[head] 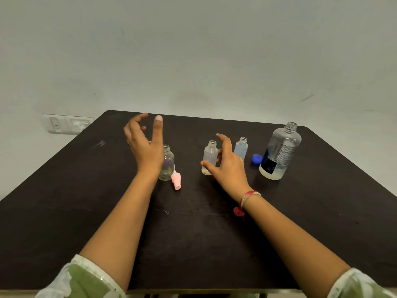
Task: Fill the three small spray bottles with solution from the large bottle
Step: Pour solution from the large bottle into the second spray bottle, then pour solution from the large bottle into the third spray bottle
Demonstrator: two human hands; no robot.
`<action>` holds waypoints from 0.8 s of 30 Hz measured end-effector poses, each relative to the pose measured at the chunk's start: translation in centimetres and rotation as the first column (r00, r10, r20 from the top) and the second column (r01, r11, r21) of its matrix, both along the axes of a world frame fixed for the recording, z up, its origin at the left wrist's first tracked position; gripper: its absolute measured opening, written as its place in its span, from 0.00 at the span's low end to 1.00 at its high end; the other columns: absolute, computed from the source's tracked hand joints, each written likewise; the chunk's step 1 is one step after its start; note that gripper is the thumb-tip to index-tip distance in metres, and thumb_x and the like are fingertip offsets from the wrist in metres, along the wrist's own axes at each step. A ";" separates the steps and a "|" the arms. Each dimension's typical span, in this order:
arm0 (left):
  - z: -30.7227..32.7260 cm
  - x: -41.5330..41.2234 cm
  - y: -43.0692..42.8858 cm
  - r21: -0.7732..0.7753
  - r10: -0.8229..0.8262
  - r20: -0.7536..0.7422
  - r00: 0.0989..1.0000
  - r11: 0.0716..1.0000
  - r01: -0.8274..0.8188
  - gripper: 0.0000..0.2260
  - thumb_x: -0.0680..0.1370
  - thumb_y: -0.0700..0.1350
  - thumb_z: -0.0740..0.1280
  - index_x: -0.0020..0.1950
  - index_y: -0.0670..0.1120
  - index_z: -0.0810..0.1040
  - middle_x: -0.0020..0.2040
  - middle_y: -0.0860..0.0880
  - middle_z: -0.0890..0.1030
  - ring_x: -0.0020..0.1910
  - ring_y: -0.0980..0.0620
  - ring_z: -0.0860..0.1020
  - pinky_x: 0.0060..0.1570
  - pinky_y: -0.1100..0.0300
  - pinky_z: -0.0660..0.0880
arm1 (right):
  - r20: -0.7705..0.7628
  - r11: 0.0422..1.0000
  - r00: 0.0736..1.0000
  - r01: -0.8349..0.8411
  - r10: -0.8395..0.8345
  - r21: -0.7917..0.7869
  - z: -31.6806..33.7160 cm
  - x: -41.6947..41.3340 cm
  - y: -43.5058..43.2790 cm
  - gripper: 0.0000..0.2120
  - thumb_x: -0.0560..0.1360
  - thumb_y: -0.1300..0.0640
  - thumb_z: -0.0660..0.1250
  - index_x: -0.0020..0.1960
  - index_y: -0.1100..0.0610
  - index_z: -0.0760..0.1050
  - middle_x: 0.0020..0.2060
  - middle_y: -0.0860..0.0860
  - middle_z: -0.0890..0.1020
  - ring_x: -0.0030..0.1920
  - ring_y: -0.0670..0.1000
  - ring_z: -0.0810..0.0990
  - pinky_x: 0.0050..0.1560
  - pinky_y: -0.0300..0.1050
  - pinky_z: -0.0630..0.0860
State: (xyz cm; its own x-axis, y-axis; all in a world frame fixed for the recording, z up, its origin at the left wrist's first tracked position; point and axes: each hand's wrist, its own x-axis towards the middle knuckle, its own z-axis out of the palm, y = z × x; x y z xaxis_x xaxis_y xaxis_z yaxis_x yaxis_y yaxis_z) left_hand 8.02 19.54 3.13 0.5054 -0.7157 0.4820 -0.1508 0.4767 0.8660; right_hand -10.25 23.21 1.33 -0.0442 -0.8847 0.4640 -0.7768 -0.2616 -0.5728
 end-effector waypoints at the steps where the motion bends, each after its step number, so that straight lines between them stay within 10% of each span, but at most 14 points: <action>1: 0.0 0.0 0.0 0.006 -0.011 -0.003 1.000 1.000 0.011 0.16 0.78 0.55 0.65 0.61 0.47 0.73 0.59 0.52 0.68 0.55 0.54 0.71 0.51 0.62 0.72 | -0.001 1.000 1.000 0.023 -0.023 -0.005 -0.1 0.0 -0.4 0.38 0.71 0.48 0.73 0.73 0.48 0.54 0.45 0.49 0.80 0.47 0.51 0.80 0.57 0.56 0.75; 8: 0.1 -0.1 0.1 0.038 -0.091 -0.048 0.995 0.995 0.092 0.06 0.80 0.53 0.64 0.51 0.51 0.74 0.48 0.52 0.78 0.44 0.61 0.75 0.41 0.74 0.70 | -0.105 0.978 0.972 0.206 -0.209 -0.034 -0.2 0.2 -2.2 0.39 0.72 0.44 0.70 0.74 0.49 0.52 0.49 0.51 0.82 0.53 0.52 0.79 0.58 0.50 0.65; 16: -0.9 -0.6 0.2 0.125 -0.223 0.043 0.974 0.968 0.216 0.14 0.80 0.56 0.62 0.40 0.48 0.78 0.31 0.54 0.80 0.39 0.48 0.81 0.48 0.48 0.78 | -0.171 0.963 0.951 0.237 -0.257 -0.127 0.3 -0.5 -0.6 0.45 0.65 0.27 0.63 0.74 0.49 0.55 0.55 0.46 0.79 0.58 0.51 0.73 0.53 0.50 0.62; 24: -1.4 -1.9 0.7 0.178 -0.288 0.145 0.947 0.949 0.262 0.17 0.80 0.55 0.62 0.38 0.46 0.79 0.29 0.52 0.79 0.33 0.55 0.78 0.44 0.53 0.78 | -0.094 0.827 0.942 0.232 -0.323 -0.512 2.5 -5.1 1.9 0.25 0.74 0.36 0.60 0.62 0.52 0.73 0.55 0.51 0.77 0.55 0.51 0.72 0.52 0.45 0.56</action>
